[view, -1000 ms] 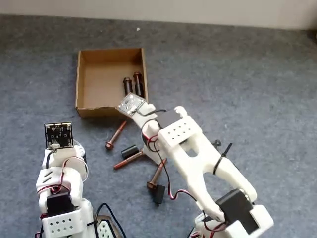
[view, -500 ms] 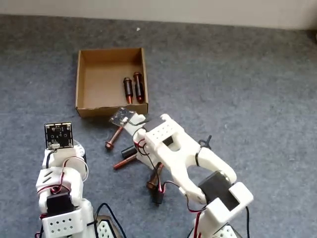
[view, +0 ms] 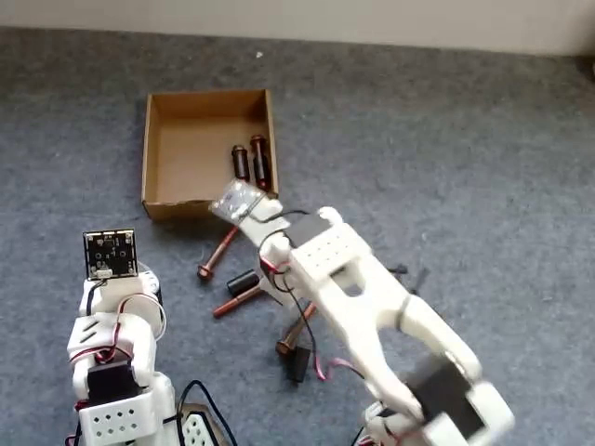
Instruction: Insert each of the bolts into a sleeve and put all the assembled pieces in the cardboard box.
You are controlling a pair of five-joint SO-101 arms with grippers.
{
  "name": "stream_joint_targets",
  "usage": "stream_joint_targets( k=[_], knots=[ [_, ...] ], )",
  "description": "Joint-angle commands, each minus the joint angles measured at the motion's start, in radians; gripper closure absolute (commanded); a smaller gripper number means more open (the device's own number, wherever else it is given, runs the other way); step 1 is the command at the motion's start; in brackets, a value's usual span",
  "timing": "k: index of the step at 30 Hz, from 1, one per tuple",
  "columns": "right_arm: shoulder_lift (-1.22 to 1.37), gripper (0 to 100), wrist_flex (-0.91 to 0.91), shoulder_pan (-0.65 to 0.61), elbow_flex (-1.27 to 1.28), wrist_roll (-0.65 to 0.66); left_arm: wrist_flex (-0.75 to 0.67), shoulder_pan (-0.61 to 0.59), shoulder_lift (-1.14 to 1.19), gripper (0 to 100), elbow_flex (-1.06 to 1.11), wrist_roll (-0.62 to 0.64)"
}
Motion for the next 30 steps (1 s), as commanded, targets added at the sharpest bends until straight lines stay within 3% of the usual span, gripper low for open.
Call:
stream_joint_targets(
  k=[1,4,9,20,24,30],
  knots=[
    [-0.189,99.3,0.062,0.048,-0.007,-0.077,-0.02,-0.007,-0.008,99,-0.013,-0.014],
    [-0.248,99.3,0.076,0.093,-0.007,-0.132,-0.02,-0.007,-0.008,99,-0.031,-0.02],
    [-0.32,99.3,0.044,0.191,0.071,-0.192,0.028,0.01,-0.008,99,-0.079,-0.15],
    [-0.573,99.3,-0.22,0.348,0.418,-0.279,0.308,0.311,0.005,99,-0.288,-0.308],
    [-0.578,99.3,-0.332,0.41,0.503,-0.29,0.318,0.387,0.171,99,-0.371,-0.379],
    [-0.578,99.3,-0.403,0.444,0.561,-0.29,0.318,0.575,0.59,99,-0.55,-0.387]
  ],
)
